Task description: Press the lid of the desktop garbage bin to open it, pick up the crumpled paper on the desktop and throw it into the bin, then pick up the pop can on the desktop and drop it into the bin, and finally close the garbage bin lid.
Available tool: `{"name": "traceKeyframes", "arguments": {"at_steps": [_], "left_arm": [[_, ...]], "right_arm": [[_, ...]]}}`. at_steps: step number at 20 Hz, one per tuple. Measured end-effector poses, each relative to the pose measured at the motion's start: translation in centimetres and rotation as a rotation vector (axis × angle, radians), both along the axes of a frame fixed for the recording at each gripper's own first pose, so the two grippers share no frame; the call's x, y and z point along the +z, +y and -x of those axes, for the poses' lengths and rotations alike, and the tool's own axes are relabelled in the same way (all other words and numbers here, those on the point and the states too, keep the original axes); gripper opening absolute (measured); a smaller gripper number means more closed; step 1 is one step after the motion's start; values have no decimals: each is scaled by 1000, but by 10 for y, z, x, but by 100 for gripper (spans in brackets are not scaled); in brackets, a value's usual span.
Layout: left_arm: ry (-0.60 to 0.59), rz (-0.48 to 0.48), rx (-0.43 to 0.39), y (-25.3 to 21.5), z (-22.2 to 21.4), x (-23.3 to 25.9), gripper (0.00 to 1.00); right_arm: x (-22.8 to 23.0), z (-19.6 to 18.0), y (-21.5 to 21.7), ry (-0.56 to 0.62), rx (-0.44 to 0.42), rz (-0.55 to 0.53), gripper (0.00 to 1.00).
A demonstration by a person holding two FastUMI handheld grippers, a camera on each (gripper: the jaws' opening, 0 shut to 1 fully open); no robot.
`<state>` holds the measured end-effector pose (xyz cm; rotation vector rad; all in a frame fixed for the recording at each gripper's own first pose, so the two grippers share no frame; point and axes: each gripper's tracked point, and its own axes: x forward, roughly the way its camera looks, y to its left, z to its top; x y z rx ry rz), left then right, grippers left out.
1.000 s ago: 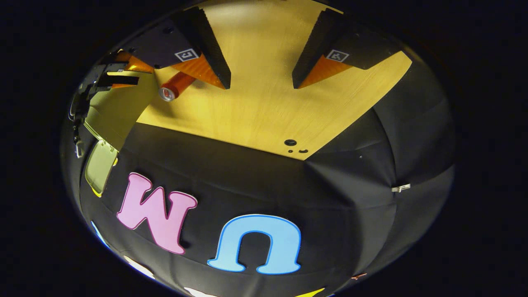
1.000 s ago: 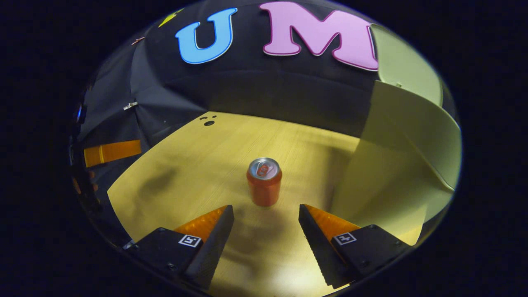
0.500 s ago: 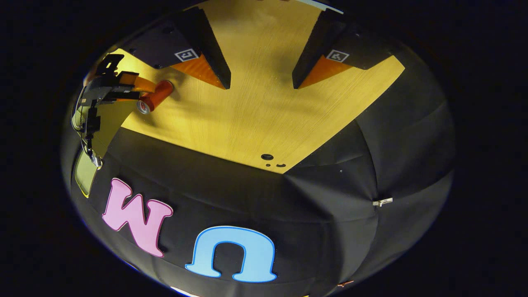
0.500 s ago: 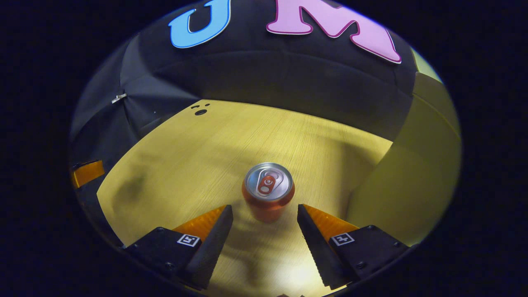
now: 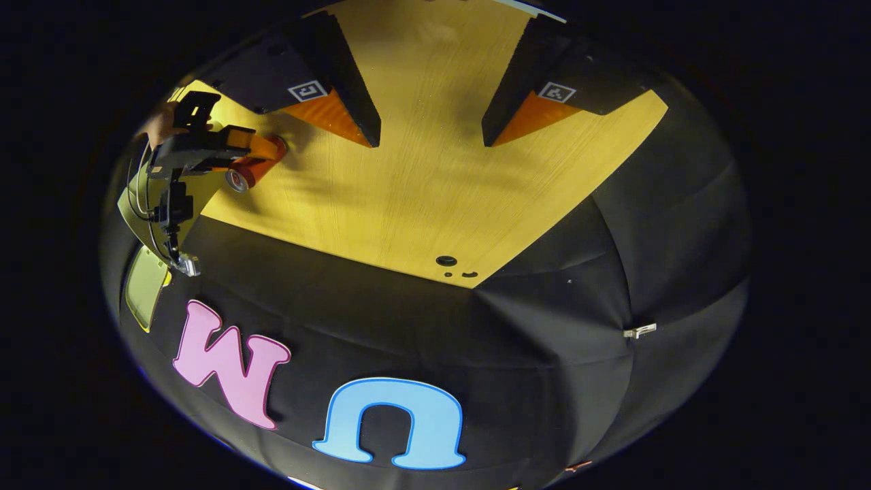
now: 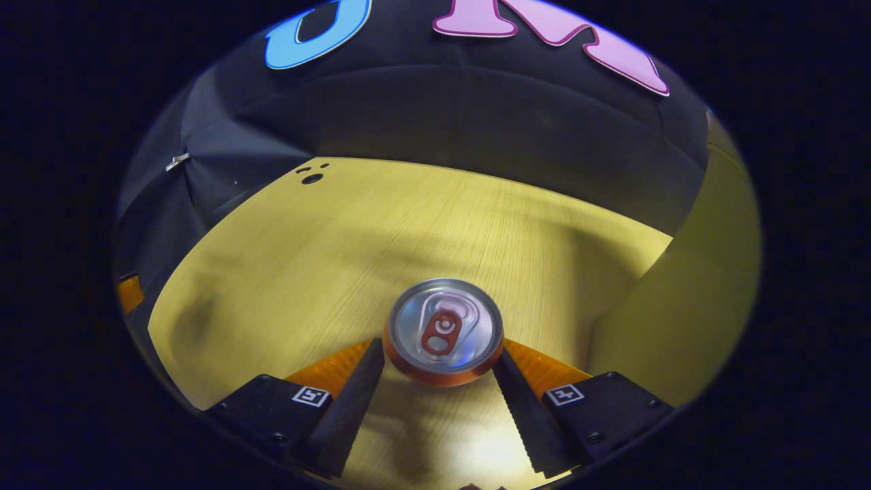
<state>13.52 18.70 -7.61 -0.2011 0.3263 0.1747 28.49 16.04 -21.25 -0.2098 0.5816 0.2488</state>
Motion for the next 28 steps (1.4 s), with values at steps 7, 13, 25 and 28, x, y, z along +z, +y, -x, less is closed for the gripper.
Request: {"name": "traceKeyframes", "arguments": {"at_steps": [7, 13, 25, 28], "left_arm": [[7, 8, 2, 1, 7, -4, 96], [1, 7, -19, -5, 13, -6, 96], [-29, -43, -166, -39, 15, 3, 96], [-41, -58, -215, -52, 14, 9, 96]], "right_arm": [[-1, -6, 3, 1, -4, -2, 83], [37, 11, 12, -73, 55, -7, 83], [231, 90, 35, -452, 227, -48, 83], [272, 98, 24, -531, 187, -59, 83]]}}
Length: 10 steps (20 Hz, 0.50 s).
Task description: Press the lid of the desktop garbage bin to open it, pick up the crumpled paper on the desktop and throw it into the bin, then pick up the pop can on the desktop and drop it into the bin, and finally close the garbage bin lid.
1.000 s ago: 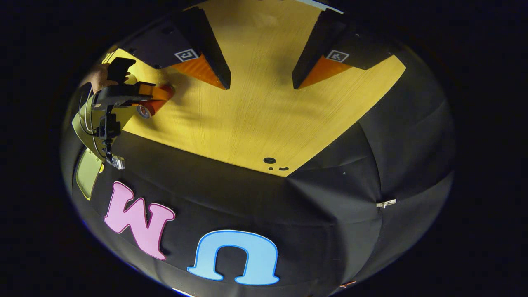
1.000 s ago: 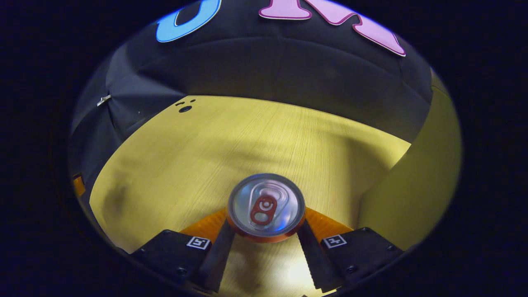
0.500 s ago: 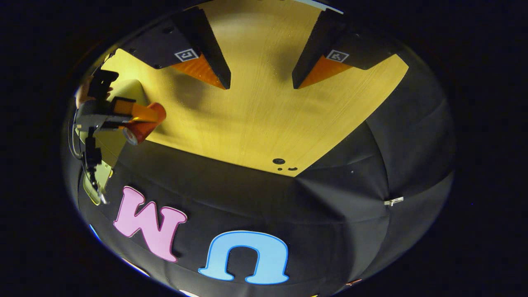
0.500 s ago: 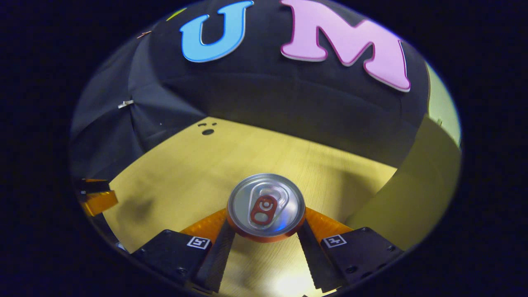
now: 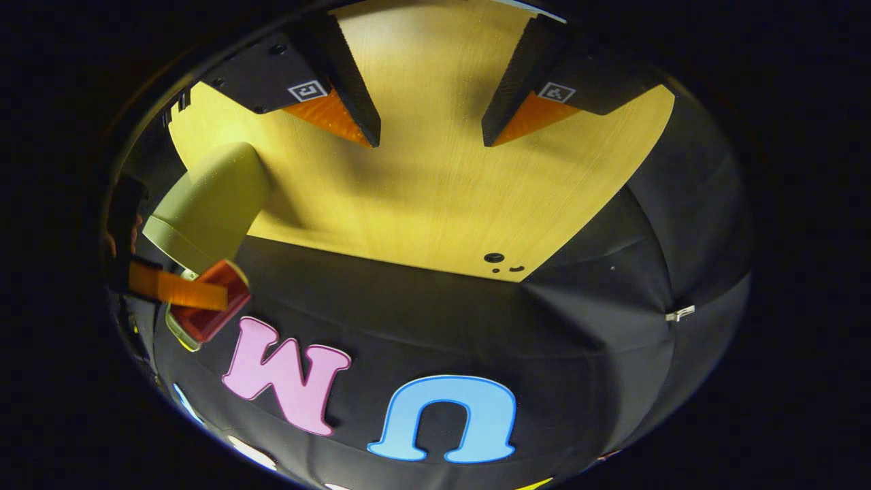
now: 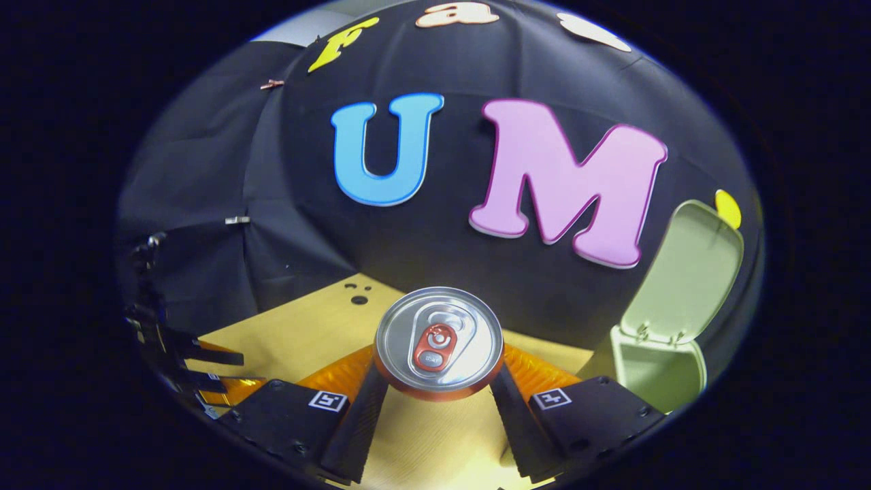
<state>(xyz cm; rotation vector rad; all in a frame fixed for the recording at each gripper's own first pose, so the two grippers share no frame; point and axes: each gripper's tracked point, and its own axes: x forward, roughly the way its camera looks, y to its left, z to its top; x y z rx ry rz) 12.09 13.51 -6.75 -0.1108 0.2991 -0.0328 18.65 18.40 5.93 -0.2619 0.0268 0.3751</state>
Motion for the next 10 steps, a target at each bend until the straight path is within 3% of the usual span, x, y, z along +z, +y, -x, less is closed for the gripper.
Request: {"name": "traceKeyframes", "arguments": {"at_steps": [5, 10], "left_arm": [[-12, -37, -63, -23, 1, 7, 96], [-38, -69, -47, -50, 4, 18, 96]], "right_arm": [[54, 21, -65, -95, -108, -80, 83], [72, 19, -138, -129, -165, -116, 83]]}}
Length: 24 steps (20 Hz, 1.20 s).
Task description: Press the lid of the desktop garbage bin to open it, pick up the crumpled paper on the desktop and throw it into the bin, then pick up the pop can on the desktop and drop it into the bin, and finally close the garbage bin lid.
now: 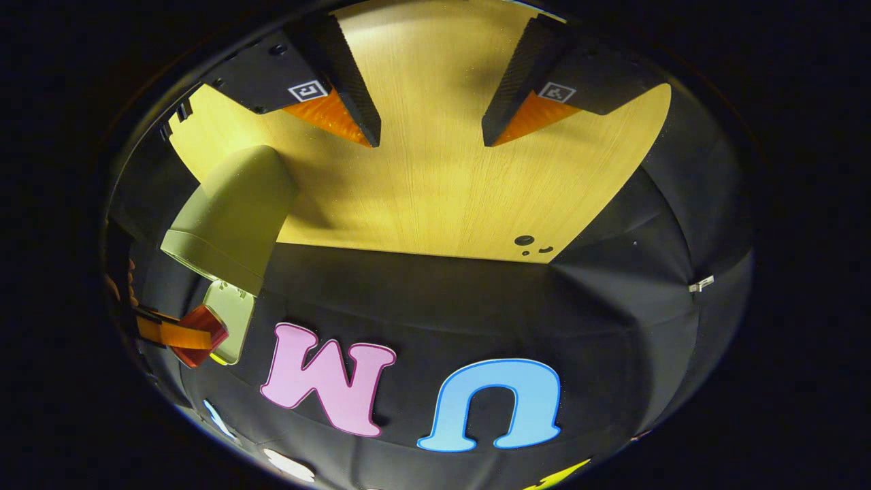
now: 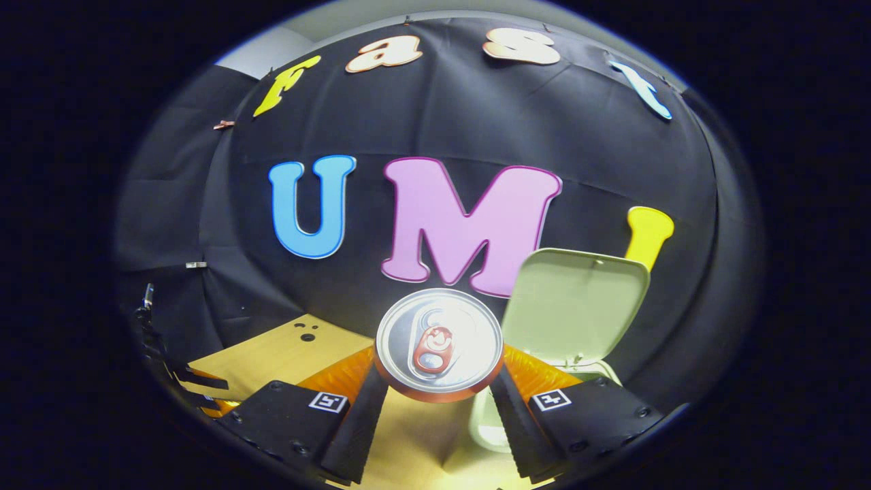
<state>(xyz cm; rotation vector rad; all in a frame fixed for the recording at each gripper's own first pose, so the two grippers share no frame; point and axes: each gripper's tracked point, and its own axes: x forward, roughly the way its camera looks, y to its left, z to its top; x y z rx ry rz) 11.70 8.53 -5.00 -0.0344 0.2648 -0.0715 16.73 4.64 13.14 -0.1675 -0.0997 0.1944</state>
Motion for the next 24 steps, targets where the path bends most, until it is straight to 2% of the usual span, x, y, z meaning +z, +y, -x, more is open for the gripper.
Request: {"name": "traceKeyframes", "arguments": {"at_steps": [4, 11, 15, 20, 23, 24], "left_arm": [[1, 28, 42, -34, 6, 3, 96], [-42, -13, 131, -63, 10, 13, 96], [-44, 11, 138, -80, 20, 8, 96], [-17, -5, 163, -77, 38, -7, 96], [-2, 0, 184, -69, 50, -14, 96], [-2, 6, 191, -67, 53, -15, 96]], "right_arm": [[-8, -13, -49, 31, -15, -42, 83], [-36, -37, -99, 80, 8, -60, 82], [-44, -50, -110, 100, 4, -71, 83], [-53, -56, -107, 121, 5, -75, 84], [-42, -51, -103, 99, 6, -76, 95], [-35, -50, -103, 87, 6, -79, 95]]}}
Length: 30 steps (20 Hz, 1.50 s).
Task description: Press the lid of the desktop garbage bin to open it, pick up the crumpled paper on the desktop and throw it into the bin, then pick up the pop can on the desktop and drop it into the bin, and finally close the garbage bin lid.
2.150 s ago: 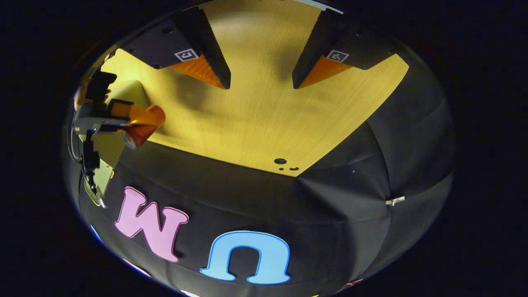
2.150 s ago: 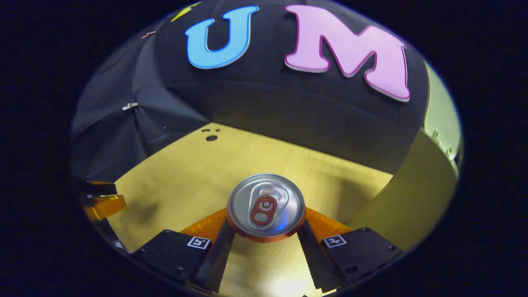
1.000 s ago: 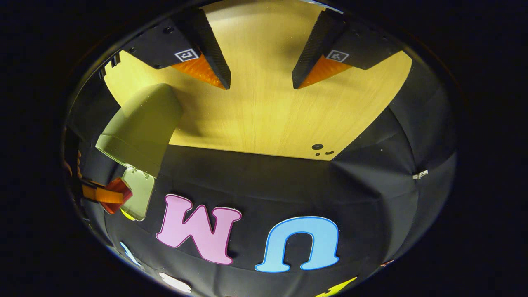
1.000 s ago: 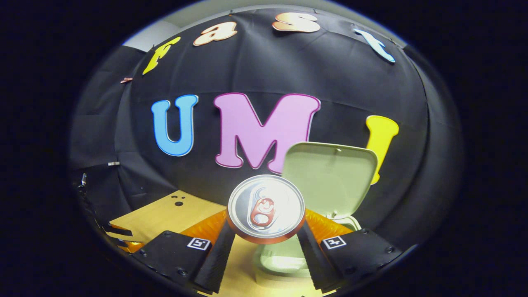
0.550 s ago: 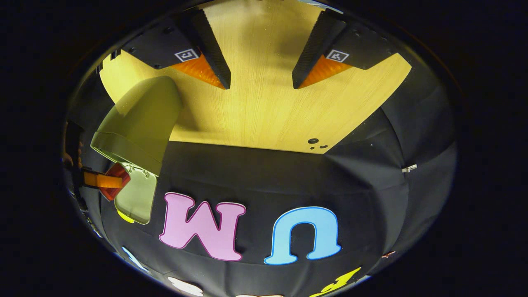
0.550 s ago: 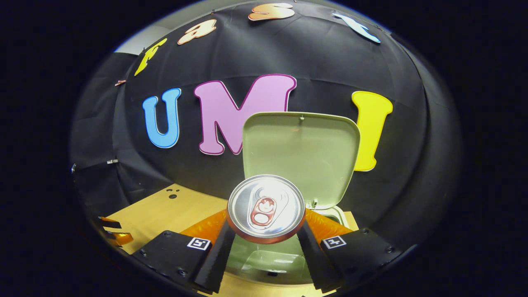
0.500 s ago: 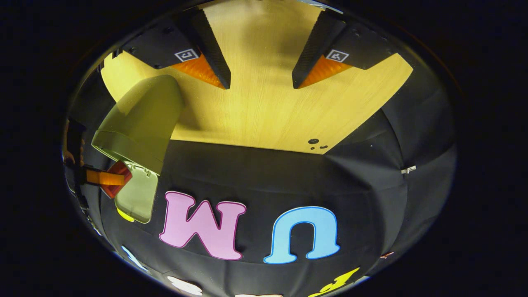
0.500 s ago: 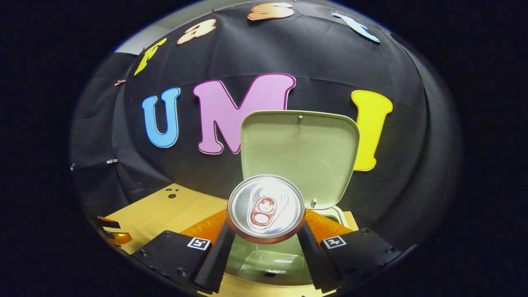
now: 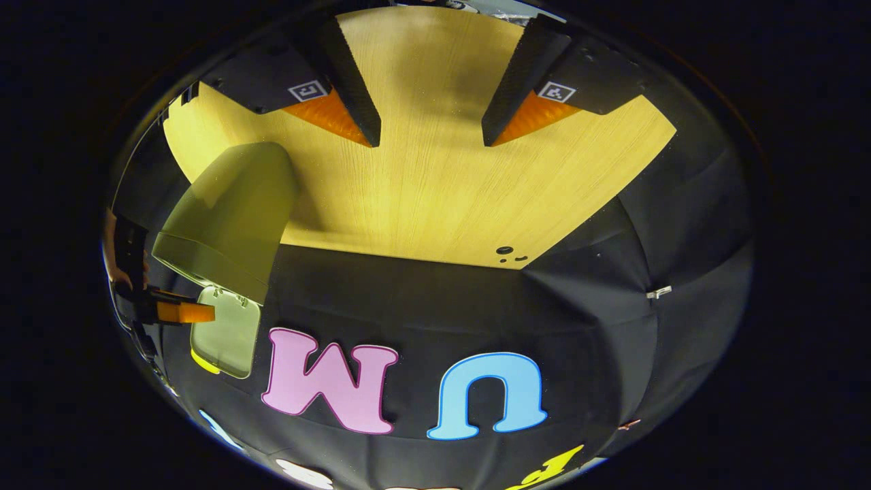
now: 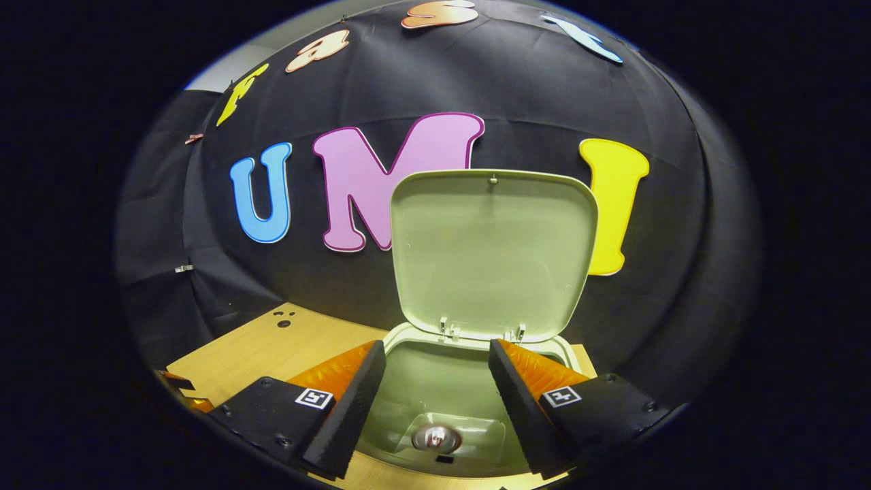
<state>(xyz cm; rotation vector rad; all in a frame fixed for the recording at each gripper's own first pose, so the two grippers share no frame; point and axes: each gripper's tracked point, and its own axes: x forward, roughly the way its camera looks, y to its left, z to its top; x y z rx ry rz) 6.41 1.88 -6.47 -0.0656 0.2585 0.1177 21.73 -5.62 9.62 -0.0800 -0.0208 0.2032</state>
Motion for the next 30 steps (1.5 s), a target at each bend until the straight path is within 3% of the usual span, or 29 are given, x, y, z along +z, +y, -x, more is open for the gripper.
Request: {"name": "traceKeyframes", "arguments": {"at_steps": [9, 14, 22, 23, 30], "left_arm": [[10, 59, 39, 11, 16, -16, 96], [8, 69, 56, 12, 29, -22, 96], [57, 100, 117, 28, 59, -45, 96], [59, 99, 123, 29, 62, -44, 96], [45, 87, 136, 30, 61, -33, 96]], "right_arm": [[125, 23, -3, -199, -8, -27, 96], [181, 10, -19, -276, -88, -62, 96], [189, -37, -37, -268, -176, -145, 99], [186, -43, -38, -261, -182, -148, 95], [171, -63, -42, -223, -207, -127, 96]]}}
